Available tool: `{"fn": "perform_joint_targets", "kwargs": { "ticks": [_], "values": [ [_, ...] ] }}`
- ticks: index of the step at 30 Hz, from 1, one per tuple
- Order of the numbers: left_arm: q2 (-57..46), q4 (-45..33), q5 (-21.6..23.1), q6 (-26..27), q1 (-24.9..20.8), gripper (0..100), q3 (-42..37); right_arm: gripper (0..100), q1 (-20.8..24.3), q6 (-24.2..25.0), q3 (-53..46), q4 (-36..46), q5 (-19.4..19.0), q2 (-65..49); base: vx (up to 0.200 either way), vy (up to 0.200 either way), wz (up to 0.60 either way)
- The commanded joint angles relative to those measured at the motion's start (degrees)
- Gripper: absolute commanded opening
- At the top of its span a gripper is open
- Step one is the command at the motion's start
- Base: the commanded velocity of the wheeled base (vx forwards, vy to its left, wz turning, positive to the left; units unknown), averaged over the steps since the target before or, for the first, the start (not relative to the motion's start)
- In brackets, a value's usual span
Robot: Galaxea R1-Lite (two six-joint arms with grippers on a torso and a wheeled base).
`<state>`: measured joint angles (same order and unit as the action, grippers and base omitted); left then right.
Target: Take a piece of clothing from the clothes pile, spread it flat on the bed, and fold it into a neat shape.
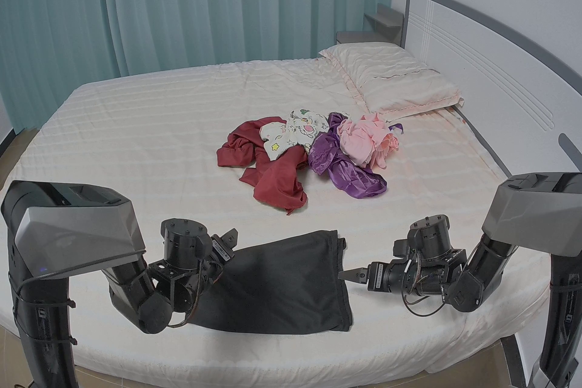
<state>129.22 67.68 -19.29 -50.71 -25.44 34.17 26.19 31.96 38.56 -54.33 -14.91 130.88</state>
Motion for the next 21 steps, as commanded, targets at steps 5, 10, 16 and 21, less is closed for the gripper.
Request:
{"fn": "perform_joint_targets", "kwargs": {
  "ticks": [5, 10, 16, 21],
  "values": [
    [5.7, 0.0, -1.5, -1.8, -2.8, 100, -1.0, 100, 0.0, -0.9, -2.4, -0.5, 0.1, -0.4, 0.0, 0.0, 0.0],
    [7.7, 0.0, -1.7, -1.8, -1.1, 100, -1.1, 100, 0.0, -1.1, -2.6, -0.5, 0.1, -0.5, 0.0, 0.0, 0.0],
    [7.9, 0.0, -1.8, -1.8, 0.0, 100, -1.2, 100, 0.2, -1.1, -2.8, -0.5, 0.1, -0.6, 0.0, 0.0, 0.0],
    [8.5, 0.0, -1.8, -1.7, 0.4, 100, -1.2, 100, 0.1, -1.5, -3.8, -0.5, 0.1, -0.6, 0.0, 0.0, 0.0]
  ]
}}
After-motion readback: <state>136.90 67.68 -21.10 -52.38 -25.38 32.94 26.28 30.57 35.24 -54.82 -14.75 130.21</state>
